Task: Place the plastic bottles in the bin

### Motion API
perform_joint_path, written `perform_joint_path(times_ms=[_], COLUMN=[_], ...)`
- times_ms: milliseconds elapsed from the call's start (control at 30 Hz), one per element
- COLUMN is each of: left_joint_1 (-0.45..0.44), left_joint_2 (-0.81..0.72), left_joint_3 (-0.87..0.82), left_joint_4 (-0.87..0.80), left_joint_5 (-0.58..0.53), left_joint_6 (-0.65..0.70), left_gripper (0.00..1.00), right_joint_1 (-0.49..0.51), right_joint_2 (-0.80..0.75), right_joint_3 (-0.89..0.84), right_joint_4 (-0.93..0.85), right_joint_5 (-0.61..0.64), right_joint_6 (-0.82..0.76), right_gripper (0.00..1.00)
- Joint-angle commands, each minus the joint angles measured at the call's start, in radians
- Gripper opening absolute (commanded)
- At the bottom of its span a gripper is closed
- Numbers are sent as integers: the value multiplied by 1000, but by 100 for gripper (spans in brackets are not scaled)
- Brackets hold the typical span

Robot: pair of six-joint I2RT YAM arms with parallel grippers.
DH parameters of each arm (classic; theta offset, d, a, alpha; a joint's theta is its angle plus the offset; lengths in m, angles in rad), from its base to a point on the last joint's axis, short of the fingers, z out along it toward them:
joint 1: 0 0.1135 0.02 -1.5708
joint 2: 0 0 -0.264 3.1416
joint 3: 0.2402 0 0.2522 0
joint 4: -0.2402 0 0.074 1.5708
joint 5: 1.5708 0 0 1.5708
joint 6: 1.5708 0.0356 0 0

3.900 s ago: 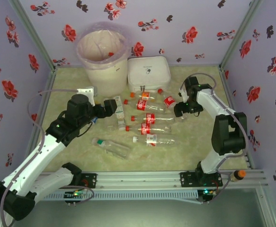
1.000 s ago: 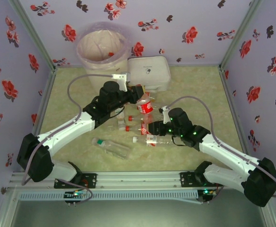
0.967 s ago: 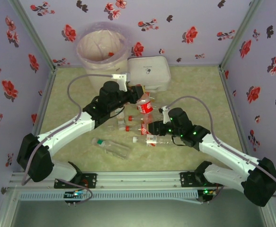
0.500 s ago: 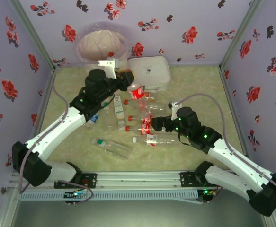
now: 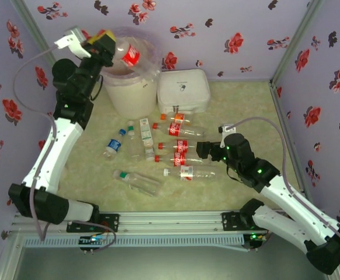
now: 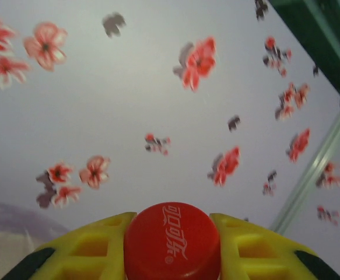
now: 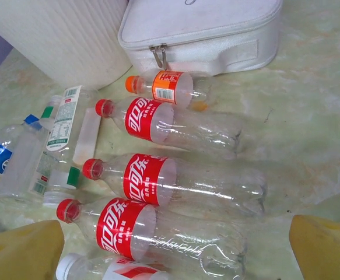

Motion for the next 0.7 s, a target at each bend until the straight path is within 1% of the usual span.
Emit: perform_joint_path(times_ms=[0, 100, 167, 267, 367, 533, 667], left_joint_1=[54, 93, 102, 104, 103, 87, 71], left_joint_2=[74, 151, 196, 265, 328, 391, 448], left_joint_3=[73, 115, 143, 208, 258, 298, 332], left_joint_4=[130, 138, 124, 51, -32, -127, -202], left_joint_5=[-30, -38, -40, -44, -37, -53, -54], left_joint_6=[-92, -116, -104, -30, 32, 201, 280], left_gripper=[0, 0, 0, 0, 0, 0, 0], right_joint_1=[-9, -10, -12, -17, -28, -51, -71], right_joint_2=[-12, -19, -35, -64, -69, -31, -16], right_joint_3=[-14, -20, -33, -51, -51, 16, 46], right_joint_4=[-24, -52, -58, -71, -80, -123, -132], right_joint_5=[8, 7, 7, 2, -1, -7, -8], right_joint_6=[8, -1, -4, -14, -63, -154, -193], right_gripper=[99, 99, 99, 99, 99, 99, 99])
